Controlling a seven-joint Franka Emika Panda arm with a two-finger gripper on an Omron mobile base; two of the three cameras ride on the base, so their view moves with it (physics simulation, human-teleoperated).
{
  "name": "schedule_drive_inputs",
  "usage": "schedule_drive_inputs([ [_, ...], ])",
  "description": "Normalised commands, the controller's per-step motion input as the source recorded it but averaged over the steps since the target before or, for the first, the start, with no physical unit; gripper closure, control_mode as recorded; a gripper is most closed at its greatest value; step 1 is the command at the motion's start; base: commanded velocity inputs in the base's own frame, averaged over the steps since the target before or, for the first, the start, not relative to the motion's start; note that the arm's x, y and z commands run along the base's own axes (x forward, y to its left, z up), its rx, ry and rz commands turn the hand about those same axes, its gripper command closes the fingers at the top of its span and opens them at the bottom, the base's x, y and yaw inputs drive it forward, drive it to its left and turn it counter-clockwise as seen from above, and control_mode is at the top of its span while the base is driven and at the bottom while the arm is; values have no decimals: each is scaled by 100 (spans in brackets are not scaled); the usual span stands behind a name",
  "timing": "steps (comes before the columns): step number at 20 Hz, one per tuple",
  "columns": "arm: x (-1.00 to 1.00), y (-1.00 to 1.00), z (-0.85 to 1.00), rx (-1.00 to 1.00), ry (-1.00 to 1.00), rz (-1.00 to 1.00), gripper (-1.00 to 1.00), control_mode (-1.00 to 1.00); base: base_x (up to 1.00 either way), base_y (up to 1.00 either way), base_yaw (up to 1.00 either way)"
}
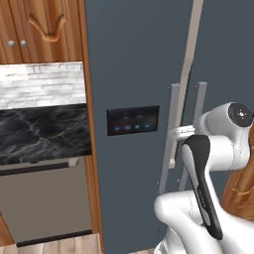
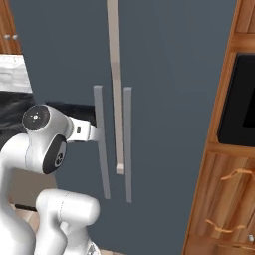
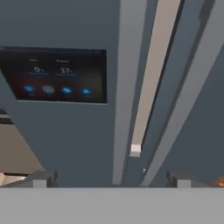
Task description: Retrieve the kiwi and mango from the fridge and place them into the bowl on the dining table.
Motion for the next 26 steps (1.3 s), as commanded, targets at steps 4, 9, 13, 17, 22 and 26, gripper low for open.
schedule_drive_inputs([
  [4,0,0,0,0,0,0,-100,100,-63,-32,0],
  [9,0,0,0,0,0,0,-100,100,-44,-42,0],
  [13,0,0,0,0,0,0,-100,100,-30,-44,-1],
  [17,0,0,0,0,0,0,-100,100,-9,-29,0],
  [22,8,0,0,0,0,0,-100,-100,1,-2,0],
  [26,79,0,0,0,0,0,-100,-100,0,0,0],
])
